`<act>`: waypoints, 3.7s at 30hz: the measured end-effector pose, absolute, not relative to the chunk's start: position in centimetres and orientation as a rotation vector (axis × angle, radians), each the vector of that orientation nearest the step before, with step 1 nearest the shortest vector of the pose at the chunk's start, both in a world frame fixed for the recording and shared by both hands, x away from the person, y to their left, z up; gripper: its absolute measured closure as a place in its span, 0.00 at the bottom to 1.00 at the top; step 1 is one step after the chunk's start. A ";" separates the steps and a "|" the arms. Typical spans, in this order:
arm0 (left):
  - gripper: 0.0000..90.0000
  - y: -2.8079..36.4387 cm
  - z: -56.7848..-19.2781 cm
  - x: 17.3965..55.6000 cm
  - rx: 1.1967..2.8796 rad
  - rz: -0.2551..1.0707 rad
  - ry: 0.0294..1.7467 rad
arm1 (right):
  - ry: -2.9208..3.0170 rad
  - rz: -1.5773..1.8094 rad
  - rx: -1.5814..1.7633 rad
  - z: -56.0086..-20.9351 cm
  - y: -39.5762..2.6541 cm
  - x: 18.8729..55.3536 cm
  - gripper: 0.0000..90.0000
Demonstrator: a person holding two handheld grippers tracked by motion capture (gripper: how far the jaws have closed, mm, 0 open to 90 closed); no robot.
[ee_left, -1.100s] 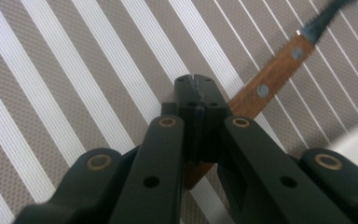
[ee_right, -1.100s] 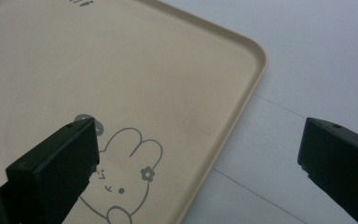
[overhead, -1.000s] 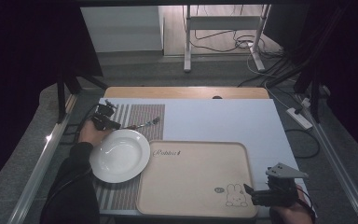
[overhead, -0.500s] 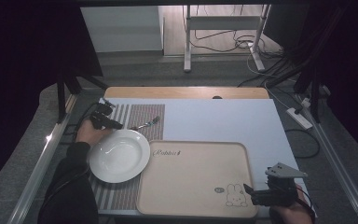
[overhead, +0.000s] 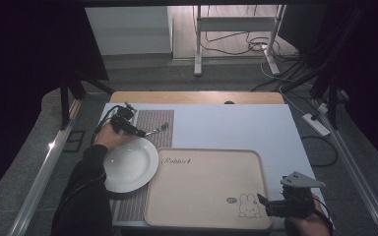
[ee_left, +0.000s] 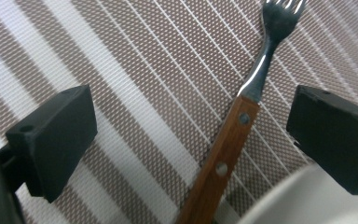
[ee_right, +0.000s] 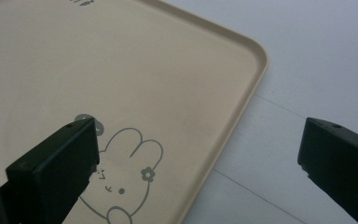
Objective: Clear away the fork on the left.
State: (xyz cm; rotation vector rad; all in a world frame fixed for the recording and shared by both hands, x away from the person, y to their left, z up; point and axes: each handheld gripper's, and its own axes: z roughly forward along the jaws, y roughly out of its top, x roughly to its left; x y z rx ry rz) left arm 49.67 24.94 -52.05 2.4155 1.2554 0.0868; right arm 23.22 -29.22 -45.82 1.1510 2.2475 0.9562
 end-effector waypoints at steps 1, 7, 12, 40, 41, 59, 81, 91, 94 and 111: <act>0.04 24.8 -52.1 49.8 2.428 0.089 1.257 | 2.248 0.957 1.150 -45.8 -29.2 23.2 0.00; 0.18 24.1 -52.1 49.8 2.505 0.163 1.239 | 2.247 0.958 1.150 -45.8 -29.3 23.2 0.00; 0.44 24.7 -51.7 49.4 2.514 0.177 1.173 | 2.249 0.954 1.148 -45.8 -29.2 23.2 0.00; 0.87 32.0 -48.5 47.8 2.305 0.165 1.282 | 2.258 0.947 1.133 -45.8 -29.1 23.1 0.00; 0.87 32.0 -48.4 47.6 2.301 0.163 1.275 | 2.257 0.947 1.133 -45.8 -29.1 23.1 0.00; 0.87 29.2 -47.9 43.4 2.285 0.152 1.190 | 2.255 0.950 1.124 -45.8 -29.1 23.0 0.00; 0.87 25.3 -48.3 38.4 2.341 0.111 1.120 | 2.252 0.956 1.104 -45.8 -29.0 22.9 0.00; 0.87 23.0 -47.8 35.8 2.361 0.089 1.073 | 2.254 0.959 1.096 -45.7 -29.0 22.8 0.00; 0.87 22.5 -47.7 34.9 2.353 0.086 1.066 | 2.253 0.960 1.092 -45.7 -29.0 22.8 0.00; 0.87 18.5 -47.7 31.5 2.352 0.039 1.028 | 2.260 0.957 1.080 -45.7 -28.9 22.8 0.00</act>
